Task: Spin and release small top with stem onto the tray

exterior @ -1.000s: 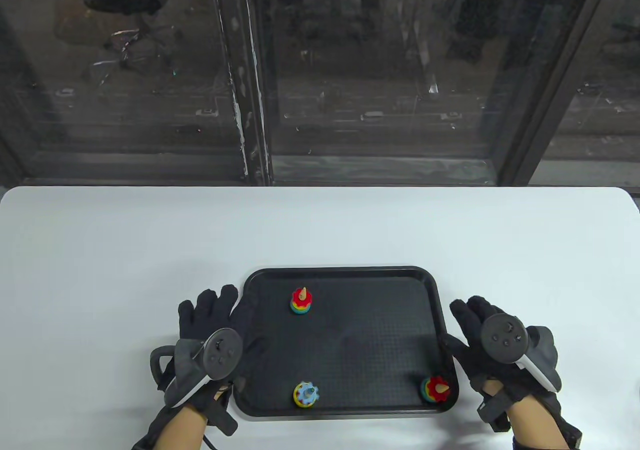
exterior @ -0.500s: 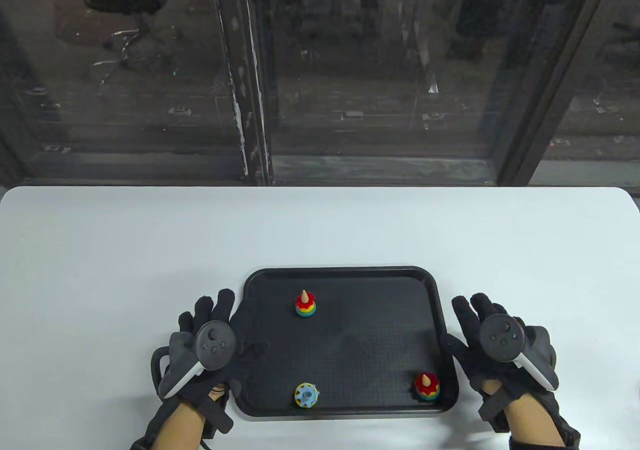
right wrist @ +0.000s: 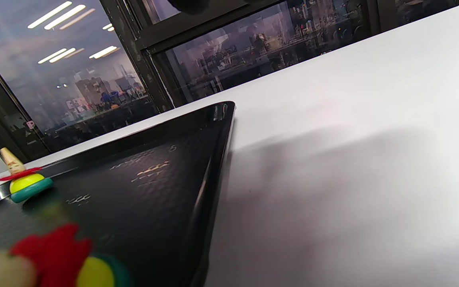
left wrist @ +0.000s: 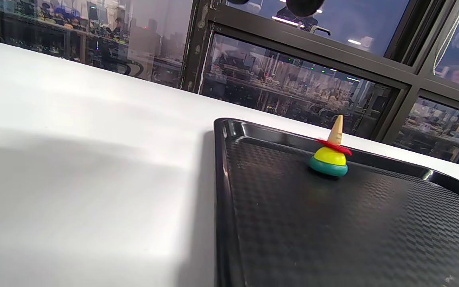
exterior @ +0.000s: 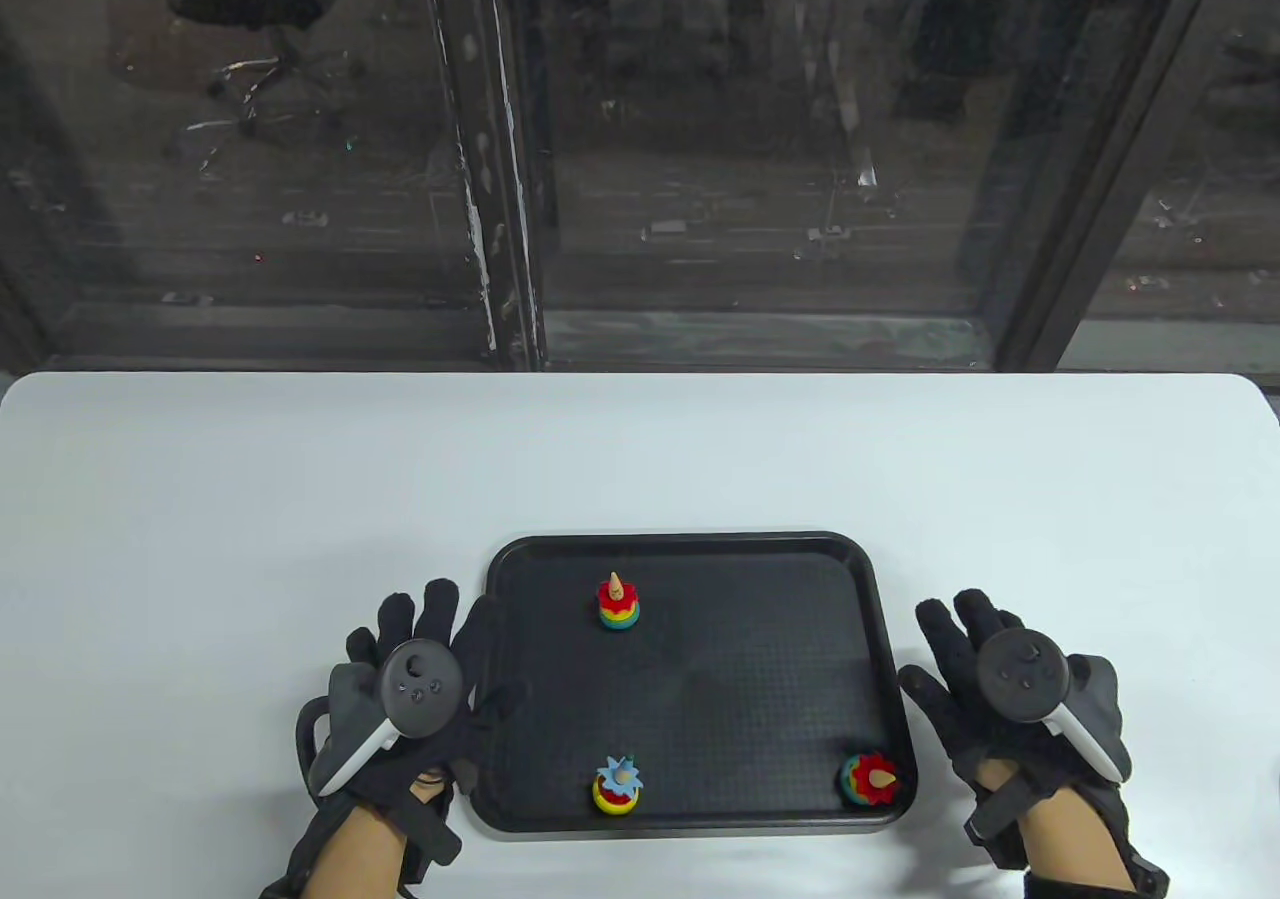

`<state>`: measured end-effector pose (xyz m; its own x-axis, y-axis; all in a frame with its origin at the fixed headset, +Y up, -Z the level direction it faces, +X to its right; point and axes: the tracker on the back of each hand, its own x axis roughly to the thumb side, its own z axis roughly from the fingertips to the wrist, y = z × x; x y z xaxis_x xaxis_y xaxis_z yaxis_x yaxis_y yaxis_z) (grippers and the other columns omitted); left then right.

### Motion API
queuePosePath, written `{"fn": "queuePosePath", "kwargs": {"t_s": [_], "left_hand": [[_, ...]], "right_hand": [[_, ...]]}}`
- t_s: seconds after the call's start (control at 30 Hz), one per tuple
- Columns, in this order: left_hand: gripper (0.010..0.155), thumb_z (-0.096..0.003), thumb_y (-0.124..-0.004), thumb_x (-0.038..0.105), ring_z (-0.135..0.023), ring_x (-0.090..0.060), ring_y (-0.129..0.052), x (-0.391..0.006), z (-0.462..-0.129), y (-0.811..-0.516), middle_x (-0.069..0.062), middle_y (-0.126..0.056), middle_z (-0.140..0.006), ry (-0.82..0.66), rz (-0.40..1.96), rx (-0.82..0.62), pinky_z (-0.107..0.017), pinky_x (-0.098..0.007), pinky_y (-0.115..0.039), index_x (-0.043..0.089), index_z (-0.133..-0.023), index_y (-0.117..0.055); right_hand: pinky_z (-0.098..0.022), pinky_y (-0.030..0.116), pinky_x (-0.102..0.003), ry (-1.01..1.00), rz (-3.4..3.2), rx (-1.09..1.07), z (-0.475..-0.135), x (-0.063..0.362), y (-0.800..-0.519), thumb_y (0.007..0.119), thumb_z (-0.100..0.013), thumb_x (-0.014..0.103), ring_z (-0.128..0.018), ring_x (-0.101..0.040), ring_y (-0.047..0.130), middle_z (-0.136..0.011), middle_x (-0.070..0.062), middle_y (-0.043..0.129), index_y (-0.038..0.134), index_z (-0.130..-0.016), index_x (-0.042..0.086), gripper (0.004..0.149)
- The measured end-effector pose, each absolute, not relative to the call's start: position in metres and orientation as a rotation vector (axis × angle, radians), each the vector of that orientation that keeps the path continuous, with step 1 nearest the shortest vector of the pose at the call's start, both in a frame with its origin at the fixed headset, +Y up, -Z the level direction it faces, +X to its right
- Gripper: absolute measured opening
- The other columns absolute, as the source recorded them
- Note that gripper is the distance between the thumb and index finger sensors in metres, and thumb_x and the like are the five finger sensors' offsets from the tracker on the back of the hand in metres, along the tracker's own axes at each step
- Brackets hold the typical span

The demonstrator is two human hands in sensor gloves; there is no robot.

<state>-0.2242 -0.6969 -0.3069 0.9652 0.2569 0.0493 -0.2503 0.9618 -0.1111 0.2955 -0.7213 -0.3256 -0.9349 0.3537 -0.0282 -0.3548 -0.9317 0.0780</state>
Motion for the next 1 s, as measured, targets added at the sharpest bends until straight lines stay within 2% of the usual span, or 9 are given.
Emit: {"fn": "queuePosePath", "kwargs": {"t_s": [0.27,0.7,1.0], "left_hand": [[0.091,-0.0281,-0.041,0.083,-0.12,-0.038,-0.01,-0.2242,-0.3086,-0.6985,0.007,-0.016,-0.132,-0.083,0.277,-0.085,-0.082,-0.067,-0.017,0.052,-0.113,-0.033],[0.091,-0.0287,-0.042,0.083,-0.119,-0.038,-0.007,-0.2228,-0.3092,-0.7012,0.007,-0.015,-0.132,-0.118,0.294,-0.097,-0.081,-0.067,-0.015,0.051,-0.114,-0.033],[0.09,-0.0288,-0.043,0.083,-0.12,-0.039,-0.015,-0.2231,-0.3081,-0.6991,0.006,-0.022,-0.132,-0.135,0.306,-0.07,-0.082,-0.067,-0.019,0.05,-0.113,-0.037]], "right_hand": [[-0.071,0.026,-0.069,0.088,2.743,-0.021,-0.3237,0.3009,-0.72,0.037,-0.037,0.074,-0.111,-0.044,0.026,-0.12,-0.002,0.017,0.032,-0.111,0.041,0.081],[-0.071,0.025,-0.07,0.109,2.767,0.002,-0.324,0.2958,-0.7202,0.038,-0.037,0.074,-0.11,-0.044,0.024,-0.12,-0.004,0.017,0.031,-0.111,0.041,0.082],[-0.071,0.025,-0.07,0.107,2.775,0.014,-0.323,0.2941,-0.7206,0.038,-0.037,0.074,-0.11,-0.045,0.024,-0.119,-0.005,0.019,0.032,-0.111,0.041,0.081]]}}
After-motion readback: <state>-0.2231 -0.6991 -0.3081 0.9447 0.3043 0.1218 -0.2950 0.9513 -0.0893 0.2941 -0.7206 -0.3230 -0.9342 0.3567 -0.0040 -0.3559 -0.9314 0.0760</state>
